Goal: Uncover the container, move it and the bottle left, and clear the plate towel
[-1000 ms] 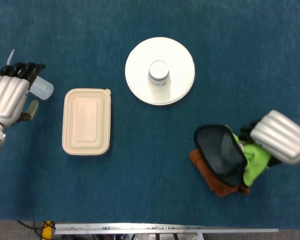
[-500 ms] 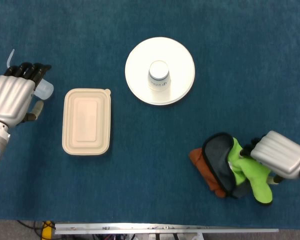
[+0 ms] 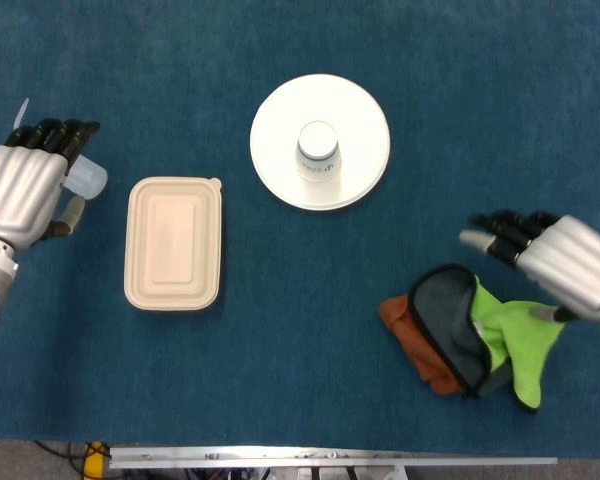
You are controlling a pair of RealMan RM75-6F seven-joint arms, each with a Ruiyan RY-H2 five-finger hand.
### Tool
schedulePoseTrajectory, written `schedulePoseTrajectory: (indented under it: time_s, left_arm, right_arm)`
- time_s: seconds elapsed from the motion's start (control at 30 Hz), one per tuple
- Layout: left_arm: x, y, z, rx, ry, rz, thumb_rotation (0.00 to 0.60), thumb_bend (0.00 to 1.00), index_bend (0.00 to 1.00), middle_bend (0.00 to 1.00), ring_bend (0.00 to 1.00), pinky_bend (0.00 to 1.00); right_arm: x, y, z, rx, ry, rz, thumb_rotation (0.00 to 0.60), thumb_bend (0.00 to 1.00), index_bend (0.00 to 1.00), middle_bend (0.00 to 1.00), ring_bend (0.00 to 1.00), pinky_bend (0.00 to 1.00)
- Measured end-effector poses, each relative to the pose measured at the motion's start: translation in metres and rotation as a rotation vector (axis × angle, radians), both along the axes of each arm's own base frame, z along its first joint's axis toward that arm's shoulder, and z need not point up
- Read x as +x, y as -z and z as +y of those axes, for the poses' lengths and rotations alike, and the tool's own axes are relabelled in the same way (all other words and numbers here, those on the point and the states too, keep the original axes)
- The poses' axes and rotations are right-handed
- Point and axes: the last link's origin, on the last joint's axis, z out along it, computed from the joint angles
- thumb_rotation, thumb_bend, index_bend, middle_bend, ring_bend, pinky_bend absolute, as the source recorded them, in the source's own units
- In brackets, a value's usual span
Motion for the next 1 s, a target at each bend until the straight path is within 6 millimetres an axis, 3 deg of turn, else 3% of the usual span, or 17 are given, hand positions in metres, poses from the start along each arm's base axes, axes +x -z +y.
schedulePoseTrajectory:
  time_s: [0.2, 0.47, 0.67, 1.0]
  left_arm:
    - [-0.001, -0.008, -0.001, 0.039, -0.001, -0.022, 0.600, 0.41, 0.07, 0.13, 0.10, 0.18]
    - [-0.010, -0.018, -0.014, 0.114, 0.014, -0.065, 0.600, 0.41, 0.08, 0.14, 0.10, 0.18]
    - [-0.022, -0.019, -0.026, 0.159, 0.006, -0.092, 0.600, 0.41, 0.08, 0.14, 0.11, 0.18]
    - [-0.030, -0.020, -0.046, 0.277, 0.037, -0.165, 0.600, 0.41, 0.08, 0.14, 0.11, 0.18]
  right_arm:
    - [-0.005, -0.020, -0.014, -0.135, 0.070, -0.073, 0.600, 0.11, 0.02, 0.21, 0.17, 0.31]
    - [-0.032, -0.043, -0.018, -0.361, 0.185, -0.113, 0.600, 0.12, 0.25, 0.34, 0.28, 0.40]
    - [-0.055, -0.061, -0.009, -0.517, 0.230, -0.104, 0.600, 0.12, 0.31, 0.35, 0.30, 0.40]
    - [-0.088, -0.080, 0.018, -0.654, 0.296, -0.089, 0.600, 0.12, 0.31, 0.35, 0.30, 0.40]
